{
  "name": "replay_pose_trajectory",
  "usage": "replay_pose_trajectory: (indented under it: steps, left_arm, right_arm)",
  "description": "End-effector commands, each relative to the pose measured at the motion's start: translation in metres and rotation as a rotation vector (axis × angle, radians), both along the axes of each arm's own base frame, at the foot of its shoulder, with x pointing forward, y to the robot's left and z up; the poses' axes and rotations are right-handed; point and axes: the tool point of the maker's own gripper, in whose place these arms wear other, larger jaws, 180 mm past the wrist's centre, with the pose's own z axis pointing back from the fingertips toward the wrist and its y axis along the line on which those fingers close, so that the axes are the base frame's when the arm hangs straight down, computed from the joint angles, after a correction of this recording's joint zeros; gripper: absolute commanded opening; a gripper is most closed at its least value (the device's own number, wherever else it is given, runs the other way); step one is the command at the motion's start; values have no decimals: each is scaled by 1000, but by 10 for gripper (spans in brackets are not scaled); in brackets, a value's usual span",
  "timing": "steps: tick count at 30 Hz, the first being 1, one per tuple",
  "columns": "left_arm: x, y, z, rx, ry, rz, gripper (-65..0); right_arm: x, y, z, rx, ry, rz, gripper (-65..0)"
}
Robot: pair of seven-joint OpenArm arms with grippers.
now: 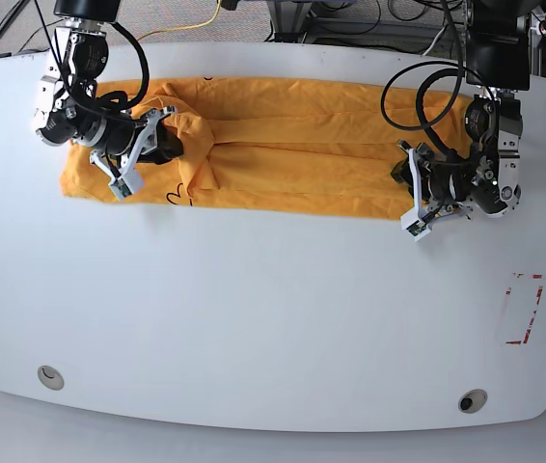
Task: Layout the t-shirt on the table in an organized manner, then fold the t-shirt properly
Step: 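Lay the folded end down with the right gripper, holding it pinned, then move the left gripper to the strip's other end and grasp it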
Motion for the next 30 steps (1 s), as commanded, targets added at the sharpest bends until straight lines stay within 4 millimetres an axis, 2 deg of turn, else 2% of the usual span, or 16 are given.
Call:
replay_pose_trajectory:
  steps: [1,7,15,18,24,30]
  left_arm:
    - [-1,3,-2,30,15,-8,-413]
    - [5,-13,-6,-9,3,-31,-413]
    - [15,-28,-20,-27,39,-74,-413]
    - [22,-31,-20,-30,36,-82,-413]
    - [33,-32,-7,-15,5,-101,-413]
    - [45,-31,25,32,-77,-135,-413]
  right_arm:
    - [2,-8,6,-10,-26,-6,-575]
    - [-4,-18,2,-19,-26,-19,-599]
    - [-12,-33,-24,-92,9,-57,-599]
    - [-9,-27,-29,-92,-16,-78,-599]
    - [-10,-26,-34,-126,-18,-83,-599]
    - [-9,-25,-34,-126,-18,-83,-599]
